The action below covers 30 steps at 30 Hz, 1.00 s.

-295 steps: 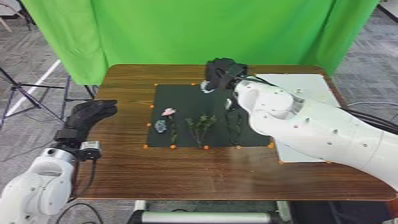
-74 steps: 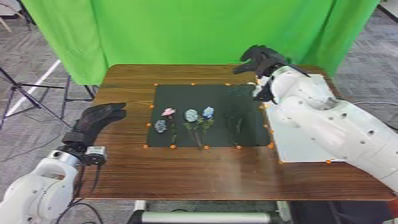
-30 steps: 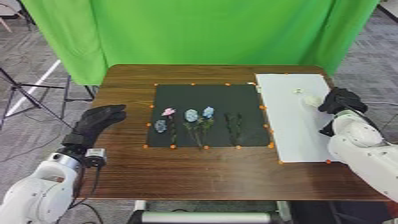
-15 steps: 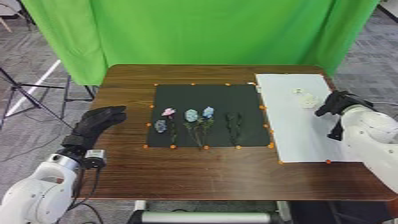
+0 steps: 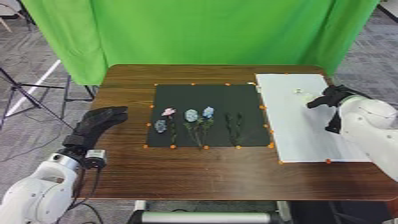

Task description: Arrange flowers

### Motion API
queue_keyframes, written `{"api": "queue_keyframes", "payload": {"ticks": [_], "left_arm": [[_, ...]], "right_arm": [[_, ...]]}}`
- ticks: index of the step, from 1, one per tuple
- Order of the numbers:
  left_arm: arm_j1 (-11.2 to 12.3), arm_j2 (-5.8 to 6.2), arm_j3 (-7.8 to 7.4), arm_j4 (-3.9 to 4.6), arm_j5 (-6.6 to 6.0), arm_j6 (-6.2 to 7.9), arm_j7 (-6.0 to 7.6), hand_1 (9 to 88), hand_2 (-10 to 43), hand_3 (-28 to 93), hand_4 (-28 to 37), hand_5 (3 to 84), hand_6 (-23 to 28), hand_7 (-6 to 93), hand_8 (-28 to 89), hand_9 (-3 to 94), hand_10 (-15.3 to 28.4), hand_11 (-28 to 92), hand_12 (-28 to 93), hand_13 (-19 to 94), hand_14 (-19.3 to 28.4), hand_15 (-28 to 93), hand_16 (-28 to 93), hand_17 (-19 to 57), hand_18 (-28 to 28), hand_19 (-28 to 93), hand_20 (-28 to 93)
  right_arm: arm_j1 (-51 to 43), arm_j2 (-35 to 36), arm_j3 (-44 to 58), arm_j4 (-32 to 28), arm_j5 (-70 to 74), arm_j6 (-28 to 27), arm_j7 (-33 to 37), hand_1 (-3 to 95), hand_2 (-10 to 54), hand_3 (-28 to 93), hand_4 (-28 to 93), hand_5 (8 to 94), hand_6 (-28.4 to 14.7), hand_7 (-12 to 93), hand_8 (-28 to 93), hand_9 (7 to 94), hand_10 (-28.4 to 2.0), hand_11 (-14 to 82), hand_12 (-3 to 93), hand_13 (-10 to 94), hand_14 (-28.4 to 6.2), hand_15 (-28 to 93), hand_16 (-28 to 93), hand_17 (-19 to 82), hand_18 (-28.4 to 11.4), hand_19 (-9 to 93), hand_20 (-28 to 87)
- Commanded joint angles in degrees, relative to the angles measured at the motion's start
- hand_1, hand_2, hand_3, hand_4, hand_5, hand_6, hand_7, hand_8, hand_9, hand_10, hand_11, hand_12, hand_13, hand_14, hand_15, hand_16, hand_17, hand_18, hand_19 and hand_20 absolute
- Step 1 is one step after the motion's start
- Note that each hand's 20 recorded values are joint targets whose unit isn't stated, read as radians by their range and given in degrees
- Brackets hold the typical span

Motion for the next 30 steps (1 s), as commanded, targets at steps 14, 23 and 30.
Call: {"api": "queue_keyframes", "payload": {"ticks": [14,23,30], "left_arm": [[-0.7,-0.9,0.3,0.53,-0.03,-0.87,-0.22,28.3,-4.1,63,-16.7,44.8,5.2,15.7,-6,44.1,14.1,22,14,33,18.3,20,1,-0.6,14.7,10,15],[-0.5,-0.51,-0.12,0.32,-0.17,-0.75,-0.26,28.6,-4.0,63,-16.6,44.9,5.2,15.7,-6,44.0,14.1,22,14,33,18.2,20,1,-0.7,14.7,10,15],[-0.5,-0.34,-0.27,0.19,-0.16,-0.82,-0.46,28.6,-4.0,63,-16.6,44.9,5.2,15.7,-6,44.0,14.1,22,14,33,18.2,20,1,-0.7,14.7,10,15]], "right_arm": [[4.1,-6.9,-9.1,5.4,-1.9,7.7,0.3,40.7,-9.5,64,-19,54.3,-4.5,10,-7,63.0,-16.3,9.5,19.1,70,-12.4,63,33,31,-25.6,76,66],[6.8,-1.7,-11.4,-0.3,-4.5,16.4,1.5,59.8,-6.5,52,-18,72.0,-1.7,15,5,80.6,-12.1,11.6,25.9,76,-9.7,65,35,35,-24.9,80,66],[10.5,1.4,-11.5,-9.5,-5.3,19.9,0.5,63.4,-5.8,49,-15,77.4,-0.5,18,7,85.7,-12.7,12.9,28.5,78,-9.0,66,36,37,-24.9,83,66]]}}
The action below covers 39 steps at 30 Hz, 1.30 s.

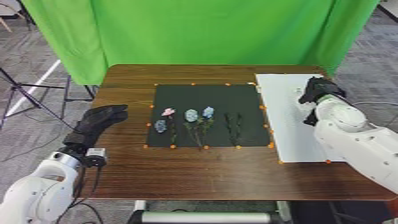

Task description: Arrange flowers

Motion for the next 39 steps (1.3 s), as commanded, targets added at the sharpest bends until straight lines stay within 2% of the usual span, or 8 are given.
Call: {"api": "queue_keyframes", "payload": {"ticks": [1,5,10,12,16,20,30,39], "left_arm": [[0.3,0.05,-0.23,-0.18,-0.22,-0.58,-0.43,28.5,-4.0,63,-16.6,44.9,5.2,15.7,-6,44.0,14.1,22,14,33,18.2,20,1,-0.7,14.7,10,15],[0.4,0.03,-0.14,-0.33,-0.23,-0.53,-0.5,28.5,-3.9,63,-16.6,45.0,5.2,15.7,-6,44.0,14.1,22,14,33,18.2,20,1,-0.7,14.7,10,15],[0.5,0.08,-0.01,-0.26,-0.33,-0.32,-0.39,28.5,-3.8,63,-16.7,45.0,5.2,15.6,-7,44.0,14.1,22,14,33,18.2,20,1,-0.6,14.7,10,15],[0.2,0.07,0.27,-0.17,-0.29,-0.37,-0.36,28.6,-3.8,63,-16.7,45.0,5.3,15.6,-7,44.1,14.1,22,14,33,18.3,20,1,-0.6,14.6,10,15],[-0.3,0.08,0.65,-0.03,-0.2,-0.54,-0.3,28.5,-3.7,63,-16.6,45.0,5.3,15.7,-6,44.1,14.2,22,14,33,18.3,20,1,-0.4,14.3,10,15],[0.1,0.09,0.07,-0.03,-0.33,-0.76,-0.77,28.6,-3.8,63,-16.6,45.0,5.3,15.7,-6,44.1,14.2,22,14,33,18.3,20,1,-0.1,14.0,10,15],[0.4,-0.1,-0.33,-0.11,-0.31,-1.55,-1.83,28.6,-3.8,63,-16.5,45.0,5.3,15.7,-6,44.1,14.1,22,14,33,18.3,20,1,-0.9,15.6,10,15],[-0.5,0.02,0.5,0.3,-0.3,-1.49,-1.23,28.6,-3.8,63,-16.7,44.9,5.2,15.5,-6,44.0,13.9,22,14,33,18.2,20,1,-1.3,15.8,11,14]], "right_arm": [[5.4,4.3,0.3,-9.9,-1.2,4.1,-1.4,63.4,-5.9,49,-14,77.6,-0.5,18,7,85.9,-12.7,13.0,28.6,78,-9.1,66,36,37,-24.9,83,66],[9.4,2.9,-3.8,-12.7,3.1,2.6,-4.1,63.4,-6.2,49,-14,78.1,-0.4,18,7,86.0,-12.8,13.1,28.6,78,-9.0,66,36,37,-25.0,83,66],[12.7,-2.6,-9.0,-11.7,7.6,0.1,-6.6,63.3,-6.3,49,-14,78.4,-0.4,17,7,86.3,-12.8,13.0,28.5,78,-9.0,66,37,37,-24.8,83,66],[12.1,-4.7,-8.4,-11.5,9.2,-3.9,-7.9,63.2,-6.3,49,-14,78.4,-0.4,17,7,86.3,-12.9,13.0,28.4,78,-9.0,66,37,37,-24.8,83,66],[12.2,-6.4,-10.5,-10.9,10.3,-6.5,-8.5,63.1,-6.2,49,-14,78.3,-0.3,17,7,86.3,-12.8,13.0,28.2,78,-9.0,66,37,37,-24.9,83,65],[12.3,-8.7,-11.3,-9.1,13.9,-11.1,-8.7,63.2,-6.0,48,-14,78.2,-0.3,17,7,86.3,-12.7,13.0,28.1,78,-9.1,66,37,37,-24.9,83,65],[11.9,-10.0,-10.9,-6.9,16.2,-12.9,-7.2,63.5,-5.6,47,-13,78.0,-0.2,17,7,86.2,-12.6,12.9,27.9,78,-9.2,66,37,37,-25.0,83,65],[11.9,-11.7,-11.2,-5.6,17.6,-13.1,-7.0,63.4,-5.4,47,-13,78.0,-0.1,17,7,86.1,-12.6,13.0,27.7,78,-9.2,66,37,37,-25.0,83,65]]}}
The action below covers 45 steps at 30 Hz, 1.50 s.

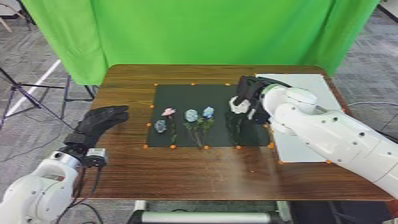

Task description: Arrange flowers

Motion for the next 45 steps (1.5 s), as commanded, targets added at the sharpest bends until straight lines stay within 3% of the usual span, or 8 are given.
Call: {"api": "queue_keyframes", "payload": {"ticks": [1,5,17,22,35,38,45], "left_arm": [[-0.2,-0.11,0.53,0.21,-0.29,-0.65,0.0,28.5,-3.8,63,-16.6,44.9,5.2,15.5,-6,44.0,13.9,22,14,33,18.2,20,1,-1.2,15.7,11,14],[-1.1,-0.13,1.06,0.64,-0.29,-0.78,-0.03,28.5,-3.8,63,-16.5,44.9,5.2,15.6,-6,44.0,14.0,22,14,33,18.2,20,1,-1.2,15.5,10,14],[-0.6,-0.35,0.68,0.41,-0.19,-0.9,-0.03,28.5,-3.8,63,-16.6,44.9,5.2,15.7,-6,44.0,14.0,22,14,33,18.2,20,1,-1.1,15.4,10,14],[-0.5,-0.38,0.49,0.37,-0.23,-1.11,-0.16,28.4,-3.7,63,-16.5,44.8,5.2,15.6,-6,44.0,14.1,22,14,33,18.2,20,1,-1.1,15.3,10,14],[-0.7,-0.3,0.67,0.5,-0.21,-1.3,-0.17,28.3,-3.8,63,-16.5,44.6,5.2,15.4,-6,43.7,14.1,22,14,32,18.2,20,1,-1.2,15.3,10,14],[-0.5,-0.34,0.5,0.42,-0.25,-1.19,-0.07,28.3,-3.8,63,-16.6,44.6,5.2,15.5,-6,43.7,14.0,22,14,32,18.2,20,1,-1.2,15.2,10,14],[-0.3,-0.23,0.34,0.24,-0.18,-1.29,-0.23,28.3,-3.9,63,-16.5,44.5,5.2,15.4,-6,43.5,14.0,22,14,32,18.2,19,1,-1.3,15.2,10,14]], "right_arm": [[0.4,-1.8,-0.2,1.3,0.9,-0.3,0.1,63.4,-5.5,47,-13,78.0,-0.1,17,7,86.1,-12.6,13.0,27.7,78,-9.2,66,37,37,-25.0,83,65],[0.5,-2.3,0.2,1.3,0.9,0.4,0.0,63.7,-5.3,47,-13,78.0,0.0,17,7,86.2,-12.6,13.1,27.5,78,-9.2,66,37,37,-25.0,83,65],[-0.2,-3.9,0.8,2.6,1.0,-1.3,0.2,62.6,-4.7,47,-12,77.9,0.0,17,8,85.3,-12.7,13.0,27.0,77,-9.4,66,37,36,-25.1,83,65],[-0.7,-4.0,1.8,3.4,1.5,-3.4,0.8,56.1,-2.7,44,-9,73.0,-1.4,17,8,78.2,-14.0,15.1,20.1,74,-11.0,65,37,34,-25.6,82,65],[0.0,-3.1,2.4,3.4,1.5,-5.9,0.8,45.4,-3.4,54,-12,68.5,-1.9,15,2,72.5,-15.2,13.2,20.1,71,-12.3,66,35,32,-26.0,80,66],[0.6,-2.3,2.5,2.9,0.8,-6.1,0.5,40.2,-4.3,57,-11,68.2,-1.6,16,-7,70.0,-15.8,12.1,20.0,71,-12.8,65,36,31,-26.3,80,66],[1.9,0.2,4.8,1.3,1.7,-5.1,0.2,27.4,-5.7,61,-11,65.2,-3.4,13,-7,65.1,-17.7,9.2,20.0,70,-14.3,64,35,30,-27.2,78,66]]}}
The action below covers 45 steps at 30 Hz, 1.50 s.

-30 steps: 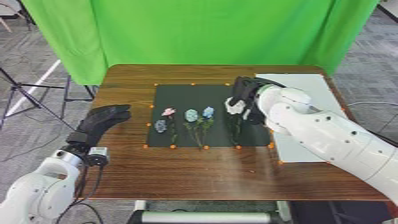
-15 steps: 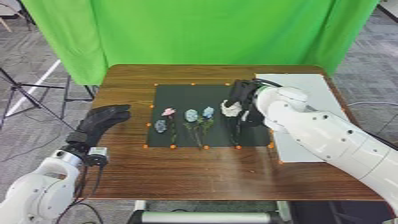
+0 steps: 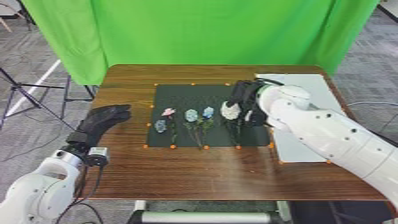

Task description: Arrange flowers

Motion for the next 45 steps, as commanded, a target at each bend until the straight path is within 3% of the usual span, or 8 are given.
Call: {"api": "queue_keyframes", "payload": {"ticks": [1,6,10,13,16,31,41,45], "left_arm": [[0.8,-0.21,-0.48,-0.24,-0.13,-0.75,-0.36,28.3,-4.0,63,-16.5,44.5,5.1,15.4,-6,43.5,14.0,22,14,32,18.2,19,2,-1.3,15.1,10,14],[1.1,-0.25,-0.44,-0.41,-0.27,-0.68,-0.56,28.2,-4.0,63,-16.5,44.5,5.2,15.3,-6,43.4,13.9,22,14,32,18.3,19,2,-1.4,15.1,10,14],[1.0,-0.21,-0.43,-0.29,-0.19,-0.98,-0.84,28.2,-4.0,63,-16.5,44.4,5.1,15.4,-6,43.4,14.0,22,14,32,18.3,19,2,-1.5,15.1,10,14],[1.0,-0.29,-0.25,-0.27,-0.19,-1.13,-0.91,28.2,-4.0,63,-16.5,44.5,5.1,15.5,-6,43.4,13.9,22,14,32,18.3,19,2,-1.5,15.1,10,14],[1.3,-0.38,-0.27,-0.32,-0.2,-1.29,-1.13,28.2,-4.0,63,-16.5,44.5,5.2,15.5,-6,43.4,13.9,22,14,32,18.3,19,2,-1.5,15.1,10,14],[1.5,-0.69,-0.74,-0.38,-0.57,-2.28,-1.88,27.4,-2.7,62,-16.9,44.6,5.4,14.7,-6,43.4,14.1,21,14,32,18.4,19,2,-1.2,15.0,10,14],[0.7,-0.82,-0.05,0.01,-0.43,-2.06,-1.23,27.1,-2.3,62,-17.1,44.5,5.3,14.6,-6,43.3,14.2,21,14,32,18.5,19,2,-1.1,15.1,10,14],[0.6,-0.81,-0.03,0.05,-0.48,-2.08,-1.15,27.1,-2.2,63,-17.2,44.5,5.4,14.6,-6,43.3,14.2,21,14,32,18.5,19,2,-1.1,15.1,10,14]], "right_arm": [[2.4,3.2,2.9,-1.7,0.2,0.6,-0.5,26.7,-5.7,61,-11,65.1,-3.6,13,-7,64.9,-17.8,9.1,20.0,70,-14.4,64,35,30,-27.3,78,66],[1.7,5.1,5.6,-2.1,-1.6,3.1,-0.6,25.3,-5.7,61,-11,63.7,-4.3,12,-7,62.1,-18.5,8.6,19.8,70,-14.9,62,34,29,-27.6,77,67],[4.9,8.0,-0.1,1.0,-11.2,11.6,-0.5,25.0,-6.4,62,-12,47.9,-5.5,6,-5,50.6,-19.1,6.7,19.7,67,-15.7,59,33,27,-27.5,74,65],[6.0,9.7,-1.8,2.3,-13.4,10.5,1.4,25.0,-9.0,64,-12,37.8,-6.3,4,-4,40.5,-18.1,4.5,19.5,66,-15.7,60,31,27,-27.3,74,65],[5.8,9.8,-2.3,5.2,-17.2,9.3,1.4,25.5,-9.4,65,-13,34.2,-6.2,3,-4,35.9,-17.8,2.9,18.2,66,-15.4,61,30,27,-27.4,74,65],[-2.3,6.9,5.0,15.2,-18.4,3.3,4.0,29.1,-9.5,66,-14,42.0,-3.7,8,-5,40.5,-14.7,4.6,17.5,66,-14.8,64,29,27,-27.3,75,66],[-1.8,6.4,1.6,16.7,-18.7,9.7,4.7,35.4,-9.5,66,-16,46.9,-2.6,11,-6,49.1,-13.5,6.8,18.5,68,-13.5,66,30,29,-26.8,78,66],[-1.1,6.4,-0.7,17.1,-18.8,13.5,4.6,39.1,-6.2,64,-18,50.2,-1.5,13,-8,53.7,-13.4,7.5,18.3,70,-12.3,66,29,31,-26.0,79,66]]}}
